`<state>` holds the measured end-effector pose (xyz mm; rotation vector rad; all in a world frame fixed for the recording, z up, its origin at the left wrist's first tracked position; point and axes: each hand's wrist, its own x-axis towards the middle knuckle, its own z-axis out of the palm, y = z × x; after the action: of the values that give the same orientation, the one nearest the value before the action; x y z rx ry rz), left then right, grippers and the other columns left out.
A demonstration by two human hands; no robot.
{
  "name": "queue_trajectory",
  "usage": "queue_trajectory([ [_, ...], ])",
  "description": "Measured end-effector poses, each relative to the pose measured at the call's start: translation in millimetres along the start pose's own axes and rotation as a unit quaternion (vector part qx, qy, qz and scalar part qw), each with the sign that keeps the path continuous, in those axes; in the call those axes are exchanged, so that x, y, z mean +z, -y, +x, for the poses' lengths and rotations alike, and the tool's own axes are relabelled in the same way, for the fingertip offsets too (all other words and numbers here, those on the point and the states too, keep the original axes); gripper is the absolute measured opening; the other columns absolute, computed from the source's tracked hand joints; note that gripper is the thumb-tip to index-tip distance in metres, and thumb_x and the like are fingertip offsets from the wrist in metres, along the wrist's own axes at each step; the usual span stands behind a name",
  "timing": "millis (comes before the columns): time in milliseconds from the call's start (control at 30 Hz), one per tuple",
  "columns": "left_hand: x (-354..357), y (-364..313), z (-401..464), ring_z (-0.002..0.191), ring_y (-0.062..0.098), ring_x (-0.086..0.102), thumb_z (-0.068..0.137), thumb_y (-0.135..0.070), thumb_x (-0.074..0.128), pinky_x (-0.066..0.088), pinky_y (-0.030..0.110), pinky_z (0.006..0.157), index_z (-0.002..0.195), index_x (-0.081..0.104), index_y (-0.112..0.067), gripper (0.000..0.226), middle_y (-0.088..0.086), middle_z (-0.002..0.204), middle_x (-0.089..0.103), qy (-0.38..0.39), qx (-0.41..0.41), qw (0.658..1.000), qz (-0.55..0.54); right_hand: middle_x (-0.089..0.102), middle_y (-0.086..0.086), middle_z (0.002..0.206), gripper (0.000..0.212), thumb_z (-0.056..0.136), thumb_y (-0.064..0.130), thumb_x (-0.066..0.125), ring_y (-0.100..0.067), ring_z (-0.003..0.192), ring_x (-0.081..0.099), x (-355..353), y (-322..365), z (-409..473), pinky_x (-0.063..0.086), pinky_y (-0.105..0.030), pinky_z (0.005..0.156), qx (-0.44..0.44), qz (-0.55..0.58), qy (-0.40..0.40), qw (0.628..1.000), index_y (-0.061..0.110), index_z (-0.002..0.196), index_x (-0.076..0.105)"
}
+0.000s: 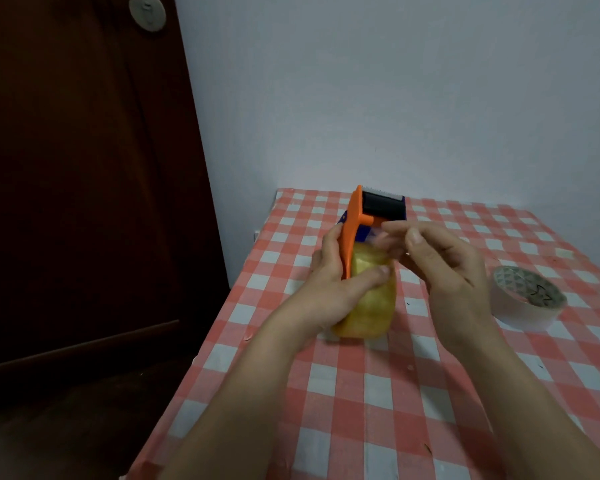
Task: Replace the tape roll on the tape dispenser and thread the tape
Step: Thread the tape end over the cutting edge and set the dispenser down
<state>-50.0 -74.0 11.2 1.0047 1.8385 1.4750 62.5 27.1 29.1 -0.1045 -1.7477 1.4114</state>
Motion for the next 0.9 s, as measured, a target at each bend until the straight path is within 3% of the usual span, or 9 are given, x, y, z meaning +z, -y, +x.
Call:
queue_trajectory([
  [167,1,-1,1,0.141,0.025,0.041,0.064,-0.065,0.062,0.040,0.054,0.115,0.145,0.017,-0.063,0.093,-0.007,0.153,0.037,-0.006,-0.004,1.000,-0.011,0.076,0.005,0.099,0.038,0.090,-0.001,0.065,-0.008,0.106,0.068,3,5,-3,0.053,-0.027,0.093,0.010,-0.065,0.051,0.997,0.019,0.122,0.063],
  [267,0,-1,2,0.140,0.023,0.042,0.066,-0.064,0.064,0.039,0.053,0.116,0.145,0.020,-0.061,0.090,-0.007,0.151,0.040,-0.010,-0.005,1.000,-0.023,0.078,0.004,0.095,0.053,0.086,0.002,0.069,-0.009,0.106,0.069,2,7,-3,0.049,-0.029,0.099,0.024,-0.050,0.049,0.997,0.025,0.132,0.054],
  [333,0,-1,2,0.138,0.023,0.044,0.069,-0.064,0.066,0.039,0.053,0.115,0.145,0.020,-0.060,0.089,-0.008,0.150,0.042,-0.014,-0.009,1.000,-0.024,0.078,0.004,0.094,0.048,0.084,0.005,0.071,-0.009,0.103,0.070,-1,9,-1,0.051,-0.027,0.096,0.032,-0.048,0.047,0.997,0.025,0.126,0.059],
  [467,0,-2,2,0.135,0.024,0.048,0.066,-0.062,0.069,0.042,0.053,0.113,0.143,0.021,-0.063,0.091,-0.005,0.148,0.045,-0.014,-0.011,0.999,-0.033,0.076,0.009,0.094,0.013,0.083,0.016,0.072,-0.006,0.099,0.070,-4,5,1,0.055,-0.027,0.093,0.028,-0.079,0.044,0.995,0.025,0.092,0.074],
  [600,1,-2,2,0.132,0.024,0.052,0.065,-0.055,0.075,0.046,0.051,0.110,0.141,0.024,-0.062,0.092,-0.002,0.148,0.047,-0.003,-0.002,0.999,-0.050,0.074,0.006,0.083,0.009,0.091,0.009,0.066,-0.008,0.089,0.070,-7,-5,4,0.053,-0.021,0.083,-0.060,-0.160,0.001,0.985,0.016,0.087,0.071],
  [700,4,-1,1,0.132,0.027,0.053,0.062,-0.052,0.078,0.051,0.053,0.105,0.138,0.025,-0.064,0.093,-0.001,0.147,0.046,0.007,0.020,0.999,-0.042,0.069,0.006,0.082,0.007,0.092,0.005,0.061,-0.008,0.081,0.064,-5,-9,2,0.048,-0.012,0.072,-0.192,-0.285,-0.044,0.938,0.009,0.089,0.067],
  [833,5,-3,-2,0.129,0.029,0.055,0.058,-0.050,0.080,0.056,0.052,0.100,0.136,0.018,-0.067,0.101,-0.001,0.145,0.044,0.026,0.029,0.999,-0.007,0.069,0.001,0.077,0.009,0.094,0.009,0.054,-0.011,0.065,0.059,-4,-11,-2,0.046,-0.025,0.057,-0.250,-0.332,-0.094,0.904,0.015,0.094,0.060],
  [900,5,-3,-3,0.130,0.031,0.054,0.057,-0.049,0.082,0.057,0.051,0.100,0.139,0.013,-0.067,0.109,-0.002,0.148,0.041,0.041,0.040,0.998,0.027,0.066,0.004,0.075,0.007,0.096,0.013,0.051,-0.013,0.061,0.061,-5,-11,-1,0.048,-0.030,0.054,-0.247,-0.320,-0.117,0.907,0.017,0.095,0.057],
])
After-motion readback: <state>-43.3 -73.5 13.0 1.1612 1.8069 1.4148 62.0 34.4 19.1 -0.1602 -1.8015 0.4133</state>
